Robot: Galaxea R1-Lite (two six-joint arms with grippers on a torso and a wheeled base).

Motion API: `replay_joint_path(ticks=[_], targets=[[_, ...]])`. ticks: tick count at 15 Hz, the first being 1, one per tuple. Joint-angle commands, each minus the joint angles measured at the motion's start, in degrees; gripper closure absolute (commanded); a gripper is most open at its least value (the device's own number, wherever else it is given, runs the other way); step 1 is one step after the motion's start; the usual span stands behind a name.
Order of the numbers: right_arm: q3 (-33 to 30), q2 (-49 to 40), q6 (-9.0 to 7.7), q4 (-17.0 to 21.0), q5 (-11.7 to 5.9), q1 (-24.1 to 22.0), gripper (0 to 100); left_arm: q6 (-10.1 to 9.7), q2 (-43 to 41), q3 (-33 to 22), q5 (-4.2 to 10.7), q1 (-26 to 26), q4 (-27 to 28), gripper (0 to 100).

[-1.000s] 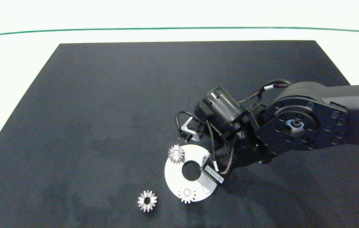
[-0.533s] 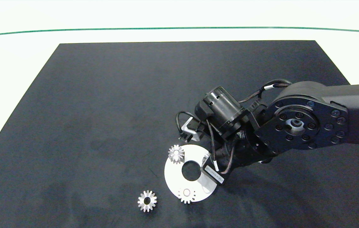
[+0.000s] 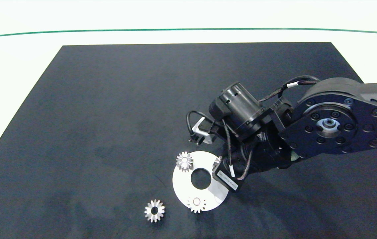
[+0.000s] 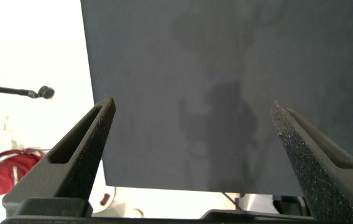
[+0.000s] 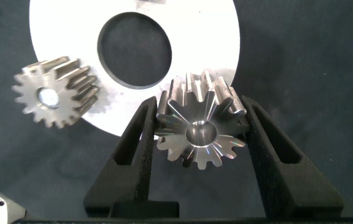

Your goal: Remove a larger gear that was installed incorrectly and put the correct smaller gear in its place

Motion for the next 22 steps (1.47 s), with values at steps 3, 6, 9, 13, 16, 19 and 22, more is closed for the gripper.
replay_joint_path(ticks=[3, 6, 9, 13, 16, 19, 22], targets=[[-0.2, -3.33, -0.19, 0.15, -0.12, 0.86, 63, 0.22, -0.02, 0.15, 0.02, 0.0, 0.16, 0], [0.07, -5.62, -0.19, 0.24, -0.21, 0.42, 63, 0.22, -0.02, 0.15, 0.1, 0.0, 0.25, 0], [1.91, -7.81, -0.01, 0.42, -0.12, -1.69, 63, 0.22, -0.02, 0.15, 0.1, 0.0, 0.25, 0], [9.73, -11.24, 0.07, 0.15, 0.14, -6.17, 63, 0.22, -0.02, 0.15, 0.1, 0.08, 0.07, 0], [14.3, -12.82, 0.16, -0.37, 0.67, -8.2, 63, 0.22, -0.02, 0.15, 0.1, 0.08, 0.16, 0], [19.75, -12.91, 0.34, -5.47, 0.58, -8.9, 63, 0.22, -0.02, 0.15, 0.1, 0.08, 0.07, 0], [23.36, -13.18, 0.43, -7.93, 1.29, -9.51, 63, 0.22, -0.02, 0.15, 0.19, 0.08, 0.07, 0]])
